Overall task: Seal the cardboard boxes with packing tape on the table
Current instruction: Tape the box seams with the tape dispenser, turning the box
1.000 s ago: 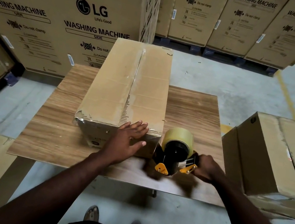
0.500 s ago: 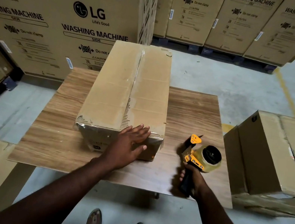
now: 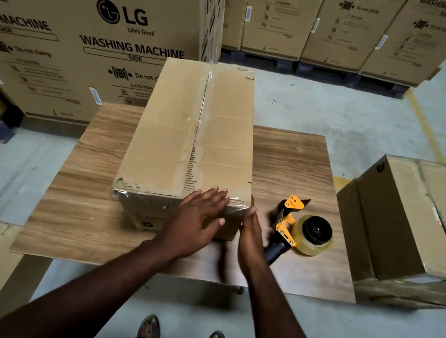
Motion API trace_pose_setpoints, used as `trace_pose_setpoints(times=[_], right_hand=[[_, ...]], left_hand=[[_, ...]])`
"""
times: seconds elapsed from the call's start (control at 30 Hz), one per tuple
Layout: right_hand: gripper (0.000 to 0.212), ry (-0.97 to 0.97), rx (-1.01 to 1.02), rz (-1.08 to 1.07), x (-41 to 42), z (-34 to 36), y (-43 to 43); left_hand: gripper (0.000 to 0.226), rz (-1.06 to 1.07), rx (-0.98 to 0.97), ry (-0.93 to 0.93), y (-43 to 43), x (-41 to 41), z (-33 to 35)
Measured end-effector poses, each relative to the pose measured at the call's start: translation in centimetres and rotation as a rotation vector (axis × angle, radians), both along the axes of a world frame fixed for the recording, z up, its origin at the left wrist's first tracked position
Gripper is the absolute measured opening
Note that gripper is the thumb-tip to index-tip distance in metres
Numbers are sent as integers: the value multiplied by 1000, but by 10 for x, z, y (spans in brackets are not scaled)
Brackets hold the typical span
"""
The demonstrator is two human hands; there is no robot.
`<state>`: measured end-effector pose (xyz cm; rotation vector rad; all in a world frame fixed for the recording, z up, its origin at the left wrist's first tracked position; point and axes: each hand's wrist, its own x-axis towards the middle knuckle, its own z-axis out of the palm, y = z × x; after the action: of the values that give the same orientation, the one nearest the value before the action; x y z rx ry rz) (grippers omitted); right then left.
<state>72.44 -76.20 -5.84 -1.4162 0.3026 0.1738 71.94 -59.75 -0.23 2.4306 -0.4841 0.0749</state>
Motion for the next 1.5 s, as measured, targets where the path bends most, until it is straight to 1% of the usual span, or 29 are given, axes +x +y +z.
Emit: trace_pose_setpoints(times=[0.17,0.27,0.37,0.47,0.53,0.63,0.67,0.77,0.8,0.87,0.93,1.03,1.1,1.13,1.17,1.2,1.23,1.3,1.33,1.4,1.47,1.5], right_hand=[[90,-67,-133,-144,-7,-9,24],[87,-127,-292,-194,-9,-8,28],[92,-160,-556,-144,-10,-9,30],[92,-156,-657,-139,-10,-10,30],[81,-168,-708,-48,-9,-13,23],[71,-243,-669,123,-12,-9,-2],[66,-275,-621,110,-13,-3,-11],[47,-356,-473,-72,-10,29,-26],[43,-390,-480,-82,-7,39,-26],[39,-495,-590,35,3,48,-24],[41,-606,-778,192,9,41,-23],[57,-757,-993,254,10,24,-31],[72,-787,-1074,282,7,24,-36],[77,-791,-1099,289,6,24,-39],[78,-795,-1123,293,5,25,-40],[72,-811,-1140,293,4,27,-41],[60,-843,-1133,286,4,31,-39],[34,-932,-1059,238,5,40,-33],[25,-964,-1028,206,6,45,-28],[18,-978,-1018,176,9,50,-19],[15,-978,-1041,170,11,48,-15],[15,-976,-1058,177,10,45,-15]], left_hand=[[58,-8,2,-39,0,-1,-1],[55,-8,5,-52,-1,-3,0],[54,-14,11,-62,-1,-3,2],[53,-11,23,-71,-1,-3,3],[50,4,19,-83,-2,-3,3],[42,60,3,-126,-4,2,9],[40,80,-2,-145,-4,6,13],[34,100,11,-211,-2,16,19],[34,93,31,-248,-2,19,16],[32,69,75,-318,0,22,7],[31,43,99,-347,2,24,-1],[34,-11,177,-402,5,24,-5],[34,-43,192,-406,8,23,-4],[40,-48,182,-381,9,22,-2],[47,-52,172,-346,9,23,-1],[51,-57,162,-312,10,24,1],[48,-60,144,-287,11,24,5],[35,-42,96,-268,16,23,13],[31,-9,96,-274,19,23,16],[23,54,126,-282,30,24,19],[14,57,147,-283,45,23,16],[15,43,156,-275,52,23,14]])
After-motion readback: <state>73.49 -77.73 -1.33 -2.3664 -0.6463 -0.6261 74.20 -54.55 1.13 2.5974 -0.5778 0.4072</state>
